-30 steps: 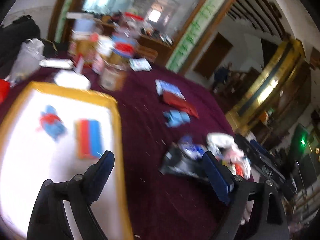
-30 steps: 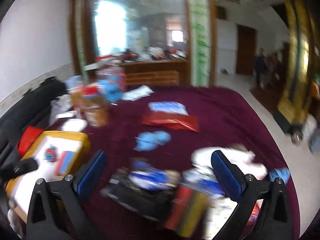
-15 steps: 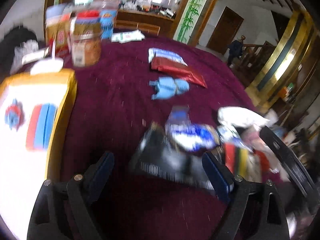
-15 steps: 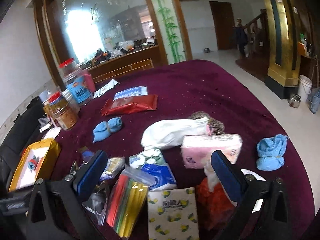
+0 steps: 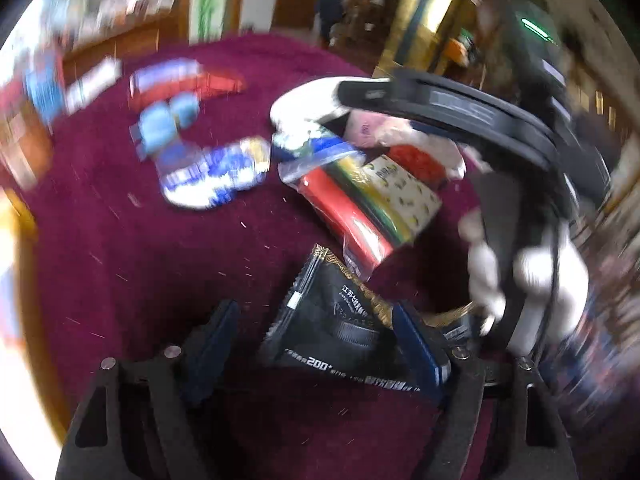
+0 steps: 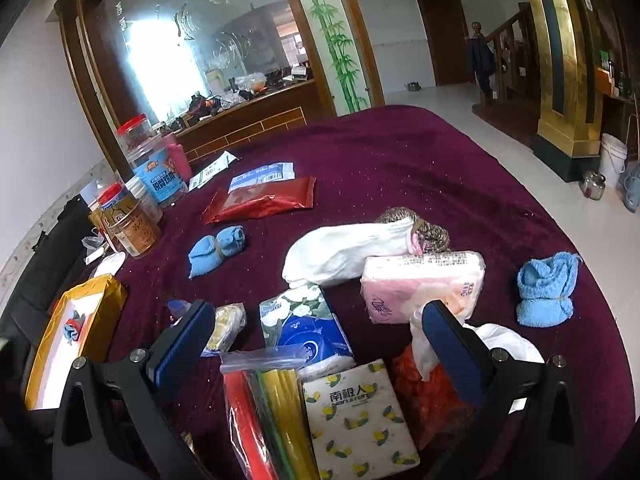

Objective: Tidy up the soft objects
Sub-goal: 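Grasp the black snack packet from the pile with the left gripper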

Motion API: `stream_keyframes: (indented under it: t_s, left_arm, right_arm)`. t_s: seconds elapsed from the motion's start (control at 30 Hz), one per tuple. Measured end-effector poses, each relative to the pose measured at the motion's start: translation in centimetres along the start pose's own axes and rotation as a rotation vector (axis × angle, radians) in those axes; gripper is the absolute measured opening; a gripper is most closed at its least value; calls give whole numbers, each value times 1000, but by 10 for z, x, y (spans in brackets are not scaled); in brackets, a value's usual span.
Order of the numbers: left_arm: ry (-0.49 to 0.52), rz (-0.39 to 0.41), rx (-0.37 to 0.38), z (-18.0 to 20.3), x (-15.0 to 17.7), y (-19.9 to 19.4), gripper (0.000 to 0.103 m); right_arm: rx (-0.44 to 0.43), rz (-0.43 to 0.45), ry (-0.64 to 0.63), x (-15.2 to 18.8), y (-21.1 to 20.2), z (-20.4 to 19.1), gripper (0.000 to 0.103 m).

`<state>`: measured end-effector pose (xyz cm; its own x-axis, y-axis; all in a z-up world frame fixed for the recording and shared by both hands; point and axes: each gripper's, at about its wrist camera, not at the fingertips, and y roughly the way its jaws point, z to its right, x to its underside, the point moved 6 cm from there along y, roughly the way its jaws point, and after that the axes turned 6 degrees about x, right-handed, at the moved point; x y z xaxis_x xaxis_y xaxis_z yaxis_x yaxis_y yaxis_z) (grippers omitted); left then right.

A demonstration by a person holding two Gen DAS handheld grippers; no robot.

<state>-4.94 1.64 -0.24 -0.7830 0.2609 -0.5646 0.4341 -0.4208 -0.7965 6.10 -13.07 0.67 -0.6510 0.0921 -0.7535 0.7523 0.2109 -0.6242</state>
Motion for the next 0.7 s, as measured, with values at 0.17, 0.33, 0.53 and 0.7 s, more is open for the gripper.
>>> stream_keyframes:
  t_s: [0.17,0.33,0.53,0.7]
  left_arm:
    - [-131,29,5,3,11,-10,90]
    - [-399,-25,152,-1,23,19,90]
    - [-360,9,66,15,0,38,90]
    - [-255,52,-10,24,-15,57,81]
  right_arm:
    - [9,-2,4,1,1,2,103]
    - [19,-18,13,3,5,5,103]
    - [29,-13,21,3,5,7,103]
    - [43,-9,52,1,5,16,103]
